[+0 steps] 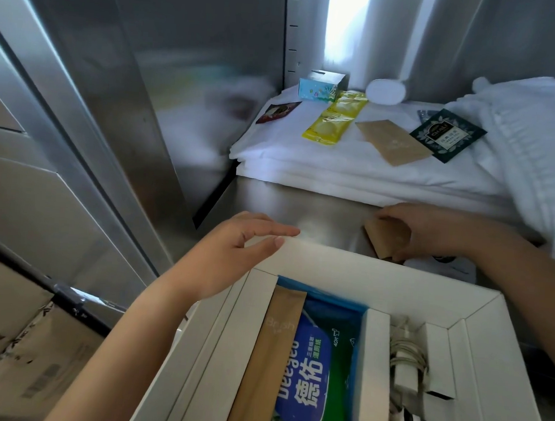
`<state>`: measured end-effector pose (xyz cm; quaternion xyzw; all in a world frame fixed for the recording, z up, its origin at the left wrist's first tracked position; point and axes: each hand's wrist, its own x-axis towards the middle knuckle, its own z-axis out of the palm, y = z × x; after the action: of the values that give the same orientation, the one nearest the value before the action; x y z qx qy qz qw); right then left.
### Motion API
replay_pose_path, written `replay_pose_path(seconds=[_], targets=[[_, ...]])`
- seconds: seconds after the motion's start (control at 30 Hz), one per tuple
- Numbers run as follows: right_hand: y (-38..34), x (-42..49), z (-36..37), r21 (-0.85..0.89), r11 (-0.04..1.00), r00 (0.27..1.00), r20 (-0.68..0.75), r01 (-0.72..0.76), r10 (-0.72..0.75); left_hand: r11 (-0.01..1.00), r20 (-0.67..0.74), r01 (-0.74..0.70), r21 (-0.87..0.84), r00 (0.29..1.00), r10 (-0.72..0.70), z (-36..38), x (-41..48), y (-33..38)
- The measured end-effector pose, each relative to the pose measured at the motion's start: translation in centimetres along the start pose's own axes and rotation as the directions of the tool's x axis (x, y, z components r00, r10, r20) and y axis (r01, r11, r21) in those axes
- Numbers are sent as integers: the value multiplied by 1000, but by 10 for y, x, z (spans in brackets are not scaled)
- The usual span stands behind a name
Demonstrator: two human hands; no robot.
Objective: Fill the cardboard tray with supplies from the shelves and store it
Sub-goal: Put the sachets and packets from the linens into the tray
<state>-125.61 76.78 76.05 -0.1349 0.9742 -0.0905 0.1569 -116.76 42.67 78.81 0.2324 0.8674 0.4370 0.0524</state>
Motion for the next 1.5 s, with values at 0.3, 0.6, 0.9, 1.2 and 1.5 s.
replay_pose_path(seconds=[0.3, 0.6, 0.9, 1.2, 1.5], targets=[[8, 6, 5, -17, 998, 994, -86, 58, -60, 1000, -1, 5, 12, 1000, -5, 0, 0, -1], [-29, -20, -19, 145, 952, 933, -284, 270, -221, 1000, 2, 7, 18, 1000, -7, -1, 0, -1], [-89, -61, -54, 153, 900, 857, -405, 407, -319, 1000, 0, 4, 19, 1000, -4, -1, -1, 2], [-139, -110, -54, -68, 868, 810, -329, 492, -485, 999, 4, -16, 44, 1000, 16, -1, 0, 3], [-151, -125, -20, -161, 825, 829, -65, 541, -556, 999, -24, -33, 20, 999, 33, 1, 1, 1]])
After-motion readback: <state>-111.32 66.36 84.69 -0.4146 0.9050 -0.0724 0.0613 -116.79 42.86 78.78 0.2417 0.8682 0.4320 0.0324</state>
